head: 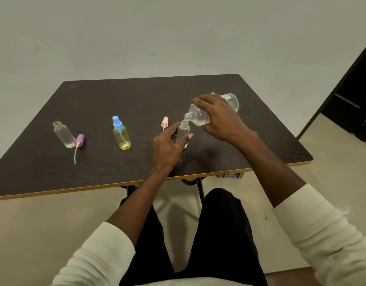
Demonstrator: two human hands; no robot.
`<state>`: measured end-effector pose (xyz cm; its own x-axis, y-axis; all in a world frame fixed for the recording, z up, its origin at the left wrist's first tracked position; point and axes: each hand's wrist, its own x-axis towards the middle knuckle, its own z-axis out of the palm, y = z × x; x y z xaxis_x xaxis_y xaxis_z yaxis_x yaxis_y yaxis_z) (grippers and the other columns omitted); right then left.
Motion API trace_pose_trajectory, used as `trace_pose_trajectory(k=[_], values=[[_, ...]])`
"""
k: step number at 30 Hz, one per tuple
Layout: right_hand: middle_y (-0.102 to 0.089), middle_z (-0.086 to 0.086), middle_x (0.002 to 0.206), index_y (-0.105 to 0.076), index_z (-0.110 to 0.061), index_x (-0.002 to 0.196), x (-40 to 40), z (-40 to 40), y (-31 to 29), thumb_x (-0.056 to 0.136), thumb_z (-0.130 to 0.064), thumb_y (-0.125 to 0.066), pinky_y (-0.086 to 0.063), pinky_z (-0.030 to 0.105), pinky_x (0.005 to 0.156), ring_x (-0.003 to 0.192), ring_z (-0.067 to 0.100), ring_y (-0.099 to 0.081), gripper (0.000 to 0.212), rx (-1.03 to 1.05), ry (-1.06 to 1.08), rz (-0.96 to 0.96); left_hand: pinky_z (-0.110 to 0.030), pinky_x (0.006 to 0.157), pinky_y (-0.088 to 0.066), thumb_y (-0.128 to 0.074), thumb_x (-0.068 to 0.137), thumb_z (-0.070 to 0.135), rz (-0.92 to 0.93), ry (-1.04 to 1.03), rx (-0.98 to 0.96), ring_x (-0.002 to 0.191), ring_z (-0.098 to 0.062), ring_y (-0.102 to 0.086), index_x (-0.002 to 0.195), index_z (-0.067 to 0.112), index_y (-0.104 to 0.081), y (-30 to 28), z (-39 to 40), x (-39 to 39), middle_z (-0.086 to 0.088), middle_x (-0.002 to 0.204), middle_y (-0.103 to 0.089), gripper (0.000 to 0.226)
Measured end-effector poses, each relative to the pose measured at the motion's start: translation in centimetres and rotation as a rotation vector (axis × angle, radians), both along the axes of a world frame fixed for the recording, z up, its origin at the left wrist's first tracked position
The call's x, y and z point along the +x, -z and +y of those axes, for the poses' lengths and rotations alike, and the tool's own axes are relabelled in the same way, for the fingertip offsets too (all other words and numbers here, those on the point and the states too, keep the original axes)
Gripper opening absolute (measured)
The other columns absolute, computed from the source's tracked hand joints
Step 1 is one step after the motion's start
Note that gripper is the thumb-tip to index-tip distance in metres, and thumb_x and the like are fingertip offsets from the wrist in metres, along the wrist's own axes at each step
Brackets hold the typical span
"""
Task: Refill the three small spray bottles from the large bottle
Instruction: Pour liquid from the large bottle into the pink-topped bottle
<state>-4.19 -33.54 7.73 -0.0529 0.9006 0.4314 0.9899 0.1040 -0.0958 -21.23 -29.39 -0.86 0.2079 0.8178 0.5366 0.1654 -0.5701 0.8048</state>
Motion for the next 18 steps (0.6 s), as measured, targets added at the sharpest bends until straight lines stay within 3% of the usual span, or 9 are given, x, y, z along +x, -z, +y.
trace_pose_trajectory(k=[3, 6, 9, 13, 18], values=[[-0.051, 0.009, 0.139, -0.048, -0.015, 0.140, -0.1, -0.1, 0.0, 0.073, -0.004, -0.074, -0.027, 0.040, 0.113, 0.132, 0.029, -0.042, 0.072, 0.007, 0.003, 0.011, -0.013, 0.078, -0.054, -0.084, 0.083, 0.022, 0.013, -0.001, -0.006, 0.084, 0.007, -0.063, 0.124, 0.012, -0.071, 0.1, 0.1, 0.0, 0.017, 0.107, -0.071, 0.044], [-0.050, 0.008, 0.140, -0.047, -0.016, 0.141, -0.2, -0.2, 0.1, 0.074, -0.005, -0.075, -0.028, 0.039, 0.113, 0.132, 0.028, -0.041, 0.073, 0.005, 0.006, 0.033, -0.007, 0.077, -0.050, -0.084, 0.083, 0.021, 0.005, -0.007, 0.012, 0.084, 0.013, -0.060, 0.123, 0.011, -0.071, 0.2, 0.2, 0.0, 0.005, 0.123, -0.065, 0.044], [-0.050, 0.007, 0.140, -0.047, -0.017, 0.141, -0.1, -0.1, 0.4, 0.074, -0.008, -0.076, -0.031, 0.040, 0.111, 0.132, 0.027, -0.041, 0.074, 0.005, 0.016, 0.053, -0.005, 0.077, -0.048, -0.083, 0.083, 0.021, 0.020, -0.002, 0.016, 0.083, 0.017, -0.059, 0.124, 0.011, -0.071, 0.2, 0.2, 0.0, 0.012, 0.130, -0.056, 0.044], [-0.052, 0.006, 0.138, -0.048, -0.018, 0.139, -0.1, 0.1, 0.9, 0.073, -0.012, -0.077, -0.033, 0.036, 0.107, 0.129, 0.025, -0.044, 0.072, 0.009, 0.022, 0.127, -0.021, 0.078, -0.056, -0.083, 0.084, 0.022, 0.008, 0.019, -0.011, 0.083, 0.001, -0.062, 0.124, 0.012, -0.071, 0.3, 0.2, -0.1, 0.008, 0.112, -0.068, 0.043], [-0.053, 0.007, 0.138, -0.048, -0.016, 0.138, -0.3, 0.3, 1.6, 0.071, -0.010, -0.079, -0.037, 0.029, 0.098, 0.125, 0.024, -0.048, 0.074, -0.021, 0.036, 0.267, -0.027, 0.079, -0.056, -0.082, 0.085, 0.021, 0.008, 0.022, 0.016, 0.081, 0.003, -0.061, 0.124, 0.012, -0.070, 0.0, 0.1, -0.1, 0.024, 0.133, -0.042, 0.041]])
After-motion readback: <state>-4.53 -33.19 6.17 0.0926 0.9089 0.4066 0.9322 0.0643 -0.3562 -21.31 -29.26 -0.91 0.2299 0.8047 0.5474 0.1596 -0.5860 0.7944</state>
